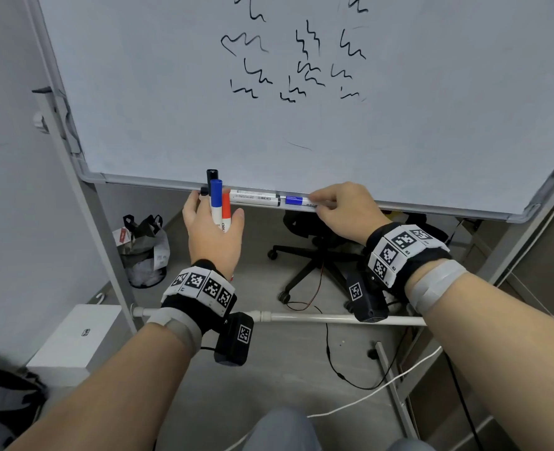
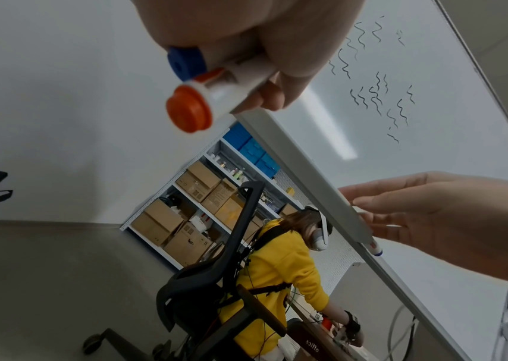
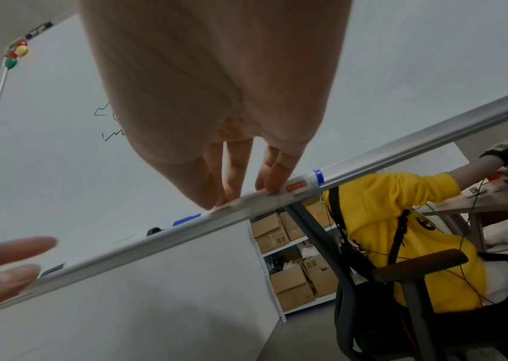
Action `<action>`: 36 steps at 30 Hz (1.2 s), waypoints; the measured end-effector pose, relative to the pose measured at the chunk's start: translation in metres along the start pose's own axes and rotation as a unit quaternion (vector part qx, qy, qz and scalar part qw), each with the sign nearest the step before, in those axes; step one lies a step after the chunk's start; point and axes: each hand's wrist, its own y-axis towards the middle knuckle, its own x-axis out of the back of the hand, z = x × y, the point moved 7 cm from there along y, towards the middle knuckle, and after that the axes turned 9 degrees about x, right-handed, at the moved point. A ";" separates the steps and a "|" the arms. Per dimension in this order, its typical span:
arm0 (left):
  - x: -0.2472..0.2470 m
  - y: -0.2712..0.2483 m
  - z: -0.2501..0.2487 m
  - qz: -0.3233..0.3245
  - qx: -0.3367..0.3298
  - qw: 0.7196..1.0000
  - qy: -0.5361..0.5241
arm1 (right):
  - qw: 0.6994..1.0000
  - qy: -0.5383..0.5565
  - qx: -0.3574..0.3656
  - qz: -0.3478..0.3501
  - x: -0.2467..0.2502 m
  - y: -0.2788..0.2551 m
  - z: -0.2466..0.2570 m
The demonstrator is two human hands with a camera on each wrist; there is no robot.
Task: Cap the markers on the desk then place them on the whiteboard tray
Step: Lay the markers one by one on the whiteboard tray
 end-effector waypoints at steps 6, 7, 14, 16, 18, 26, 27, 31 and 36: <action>0.004 0.001 0.001 -0.005 -0.009 1.000 0.006 | 0.999 -0.021 0.045 -0.001 -0.002 0.001 0.015; 0.005 0.000 0.000 -0.011 -0.011 1.000 0.002 | 0.999 -0.023 0.048 0.002 -0.002 0.001 0.017; 0.010 -0.013 -0.019 -0.031 0.003 0.998 -0.050 | 0.995 0.040 0.050 -0.083 0.011 0.003 0.019; 0.002 -0.019 -0.024 0.011 0.016 0.997 -0.077 | 0.989 0.087 0.048 -0.112 0.019 -0.001 0.020; -0.012 -0.026 -0.028 0.069 0.033 0.991 -0.111 | 0.984 0.141 0.053 -0.096 0.020 -0.006 0.025; -0.069 -0.048 -0.036 0.225 0.097 0.935 -0.257 | 0.973 0.215 0.076 0.031 0.013 -0.030 0.029; -0.073 -0.050 -0.038 0.234 0.086 0.935 -0.251 | 0.973 0.218 0.076 0.031 0.012 -0.033 0.027; -0.084 -0.058 -0.044 0.262 0.070 0.933 -0.237 | 0.959 0.276 0.066 0.024 0.013 -0.039 0.026; -0.084 -0.065 -0.053 0.274 0.070 0.923 -0.260 | 0.962 0.262 0.074 0.030 0.017 -0.037 0.028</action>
